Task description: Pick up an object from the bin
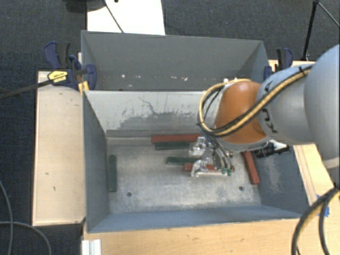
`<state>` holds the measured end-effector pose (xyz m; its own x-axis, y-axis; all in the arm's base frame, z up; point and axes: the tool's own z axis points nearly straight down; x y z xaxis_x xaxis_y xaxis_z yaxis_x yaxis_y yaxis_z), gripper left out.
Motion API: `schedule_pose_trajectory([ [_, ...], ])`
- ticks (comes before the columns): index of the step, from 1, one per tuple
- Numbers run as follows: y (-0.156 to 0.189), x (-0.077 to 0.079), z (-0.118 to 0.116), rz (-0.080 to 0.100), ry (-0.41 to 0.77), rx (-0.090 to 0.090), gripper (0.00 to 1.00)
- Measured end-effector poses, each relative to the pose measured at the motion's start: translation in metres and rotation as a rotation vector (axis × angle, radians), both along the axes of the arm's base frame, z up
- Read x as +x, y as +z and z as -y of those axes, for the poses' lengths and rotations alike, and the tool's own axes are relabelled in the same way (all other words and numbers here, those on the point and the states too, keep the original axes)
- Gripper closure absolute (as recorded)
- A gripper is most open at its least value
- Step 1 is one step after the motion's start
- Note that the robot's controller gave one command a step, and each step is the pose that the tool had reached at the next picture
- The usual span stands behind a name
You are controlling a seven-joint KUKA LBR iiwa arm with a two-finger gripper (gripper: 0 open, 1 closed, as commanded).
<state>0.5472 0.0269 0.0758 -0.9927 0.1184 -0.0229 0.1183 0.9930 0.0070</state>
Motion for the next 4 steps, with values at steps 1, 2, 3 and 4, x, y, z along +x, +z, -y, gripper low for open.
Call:
schedule_pose_trajectory([
  [1,0.000,-0.001,0.001,-0.003,-0.002,0.000,1.00],
  [2,0.003,-0.003,0.001,-0.012,0.000,-0.001,1.00],
  [3,0.020,-0.006,0.002,-0.026,0.001,-0.003,1.00],
  [4,0.035,-0.003,0.002,-0.019,0.002,-0.003,1.00],
])
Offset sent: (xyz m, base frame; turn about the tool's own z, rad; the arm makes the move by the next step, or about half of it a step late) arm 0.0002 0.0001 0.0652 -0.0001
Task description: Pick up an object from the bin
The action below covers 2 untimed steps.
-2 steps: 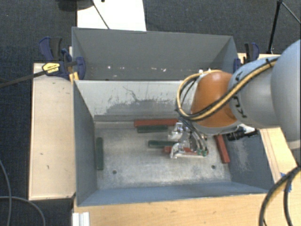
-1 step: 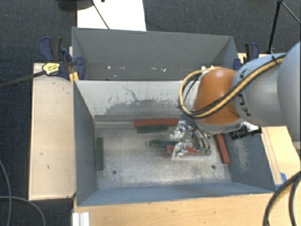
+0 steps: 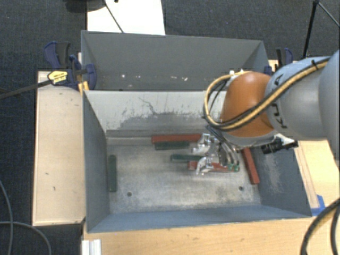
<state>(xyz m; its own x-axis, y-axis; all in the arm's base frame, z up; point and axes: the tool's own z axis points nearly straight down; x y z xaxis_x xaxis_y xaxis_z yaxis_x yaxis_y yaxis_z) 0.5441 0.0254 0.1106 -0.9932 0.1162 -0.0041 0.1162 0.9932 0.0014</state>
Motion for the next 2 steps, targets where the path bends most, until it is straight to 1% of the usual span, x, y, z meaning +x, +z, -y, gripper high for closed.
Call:
schedule_pose_trajectory([
  [1,0.0044,0.0009,-0.0001,0.003,0.000,0.000,1.00],
  [2,0.0069,0.0001,-0.0001,0.000,0.001,0.000,1.00],
])
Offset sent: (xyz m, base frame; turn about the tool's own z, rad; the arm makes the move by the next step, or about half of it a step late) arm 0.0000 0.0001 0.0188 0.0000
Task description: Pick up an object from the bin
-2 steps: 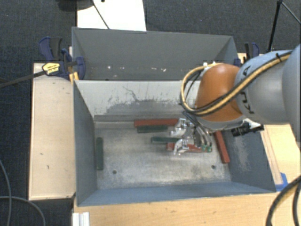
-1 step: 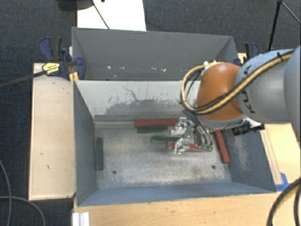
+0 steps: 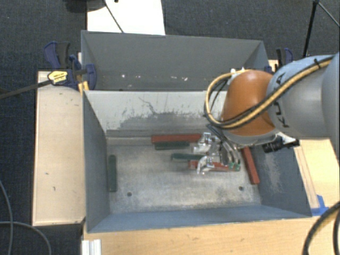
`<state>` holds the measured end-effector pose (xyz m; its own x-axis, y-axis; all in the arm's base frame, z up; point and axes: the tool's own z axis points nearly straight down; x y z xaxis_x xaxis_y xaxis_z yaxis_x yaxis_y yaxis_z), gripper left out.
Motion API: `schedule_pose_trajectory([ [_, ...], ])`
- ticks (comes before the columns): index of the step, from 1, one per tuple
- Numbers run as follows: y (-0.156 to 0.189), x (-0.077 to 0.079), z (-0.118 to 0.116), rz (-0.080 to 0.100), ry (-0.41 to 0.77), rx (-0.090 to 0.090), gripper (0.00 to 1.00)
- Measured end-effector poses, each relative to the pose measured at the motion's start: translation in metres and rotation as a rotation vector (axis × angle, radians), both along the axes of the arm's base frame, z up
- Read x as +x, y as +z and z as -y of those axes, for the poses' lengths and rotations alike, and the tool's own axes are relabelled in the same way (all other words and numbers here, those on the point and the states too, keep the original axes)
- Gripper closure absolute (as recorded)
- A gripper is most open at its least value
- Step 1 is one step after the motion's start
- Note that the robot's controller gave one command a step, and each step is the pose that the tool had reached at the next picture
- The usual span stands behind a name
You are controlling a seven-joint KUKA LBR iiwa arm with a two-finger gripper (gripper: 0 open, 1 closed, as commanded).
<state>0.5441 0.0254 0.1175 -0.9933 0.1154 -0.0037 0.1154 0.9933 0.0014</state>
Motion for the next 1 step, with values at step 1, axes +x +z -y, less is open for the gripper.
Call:
schedule_pose_trajectory([
  [1,0.0075,-0.0009,0.0000,-0.005,0.001,0.000,1.00],
])
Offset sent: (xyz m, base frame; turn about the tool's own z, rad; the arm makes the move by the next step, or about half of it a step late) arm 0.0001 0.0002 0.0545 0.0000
